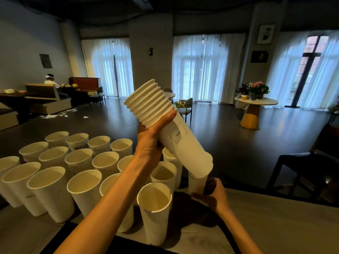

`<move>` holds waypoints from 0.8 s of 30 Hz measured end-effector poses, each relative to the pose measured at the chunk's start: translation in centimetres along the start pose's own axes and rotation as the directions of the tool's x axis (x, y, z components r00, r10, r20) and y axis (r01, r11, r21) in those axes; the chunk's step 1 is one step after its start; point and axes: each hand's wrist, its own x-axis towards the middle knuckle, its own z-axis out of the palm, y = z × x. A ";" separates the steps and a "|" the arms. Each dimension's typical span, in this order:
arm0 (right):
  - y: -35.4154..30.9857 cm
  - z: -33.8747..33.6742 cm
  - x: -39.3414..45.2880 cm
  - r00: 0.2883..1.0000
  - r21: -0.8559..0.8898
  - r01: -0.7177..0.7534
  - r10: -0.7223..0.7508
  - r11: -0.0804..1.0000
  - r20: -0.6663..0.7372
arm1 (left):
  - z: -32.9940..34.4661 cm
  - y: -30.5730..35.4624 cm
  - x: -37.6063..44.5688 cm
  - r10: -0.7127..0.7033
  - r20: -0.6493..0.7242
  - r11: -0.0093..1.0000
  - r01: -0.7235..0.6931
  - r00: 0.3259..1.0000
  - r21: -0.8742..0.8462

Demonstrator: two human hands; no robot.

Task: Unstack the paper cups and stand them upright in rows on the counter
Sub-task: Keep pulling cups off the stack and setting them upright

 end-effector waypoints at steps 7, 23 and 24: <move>0.0 -6.0 -5.2 0.988 0.642 -0.106 0.153 0.759 -0.018 | 3.2 -3.0 -3.0 -0.035 0.172 0.991 0.012 0.984 0.132; -3.7 -7.4 -11.1 0.972 0.442 0.147 -0.212 0.885 0.100 | 5.2 -3.2 -6.6 -0.032 0.142 0.952 -0.013 0.989 0.307; -3.9 -7.3 -11.1 0.970 0.359 0.189 -0.231 0.914 0.079 | 5.1 -3.0 -6.5 -0.016 0.138 0.950 -0.029 0.990 0.312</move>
